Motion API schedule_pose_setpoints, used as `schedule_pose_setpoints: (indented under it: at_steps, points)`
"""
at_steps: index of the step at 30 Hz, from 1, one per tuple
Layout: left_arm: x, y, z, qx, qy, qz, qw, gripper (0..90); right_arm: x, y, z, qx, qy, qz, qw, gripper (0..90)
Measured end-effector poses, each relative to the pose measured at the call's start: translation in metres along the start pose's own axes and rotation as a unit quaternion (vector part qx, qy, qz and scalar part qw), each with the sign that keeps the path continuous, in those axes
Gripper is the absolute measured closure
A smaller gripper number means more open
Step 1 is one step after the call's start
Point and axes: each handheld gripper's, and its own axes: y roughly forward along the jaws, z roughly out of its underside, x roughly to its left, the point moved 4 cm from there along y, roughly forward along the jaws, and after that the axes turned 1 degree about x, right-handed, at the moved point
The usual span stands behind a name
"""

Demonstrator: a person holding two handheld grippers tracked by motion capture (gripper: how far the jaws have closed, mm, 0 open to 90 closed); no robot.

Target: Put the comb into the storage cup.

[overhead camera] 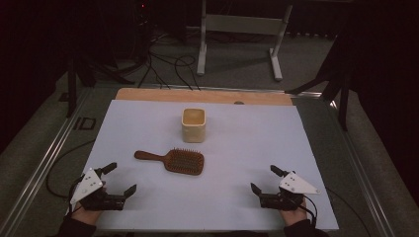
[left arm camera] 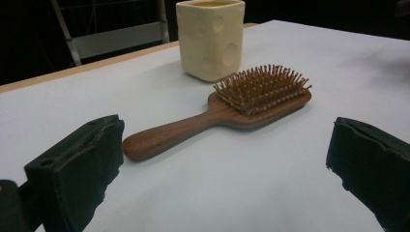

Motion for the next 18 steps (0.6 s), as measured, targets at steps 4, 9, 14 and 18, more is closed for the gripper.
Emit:
schedule_pose_setpoints:
  at_steps: [4,9,14,18]
  points:
    - [-0.0005,0.0014,-0.0009,0.002,0.0,0.008,1.0,0.4,0.0009,0.0009,0.0015,0.005,-0.007,-0.001,1.0,8.3]
    - [-0.0027,0.0022,-0.0013,0.004,0.003,0.01,0.9999,0.4,0.0015,0.0003,0.001,0.005,-0.007,-0.002,1.0,8.3]
    - [-0.0041,0.0029,-0.0033,0.001,0.014,0.008,0.9999,0.4,0.0008,0.001,0.0011,0.005,-0.005,-0.005,1.0,8.3]
    - [-0.0065,-0.0015,-0.002,0.004,0.018,0.009,0.9998,0.4,0.0029,0.0024,-0.0012,0.003,-0.006,-0.011,0.9999,8.3]
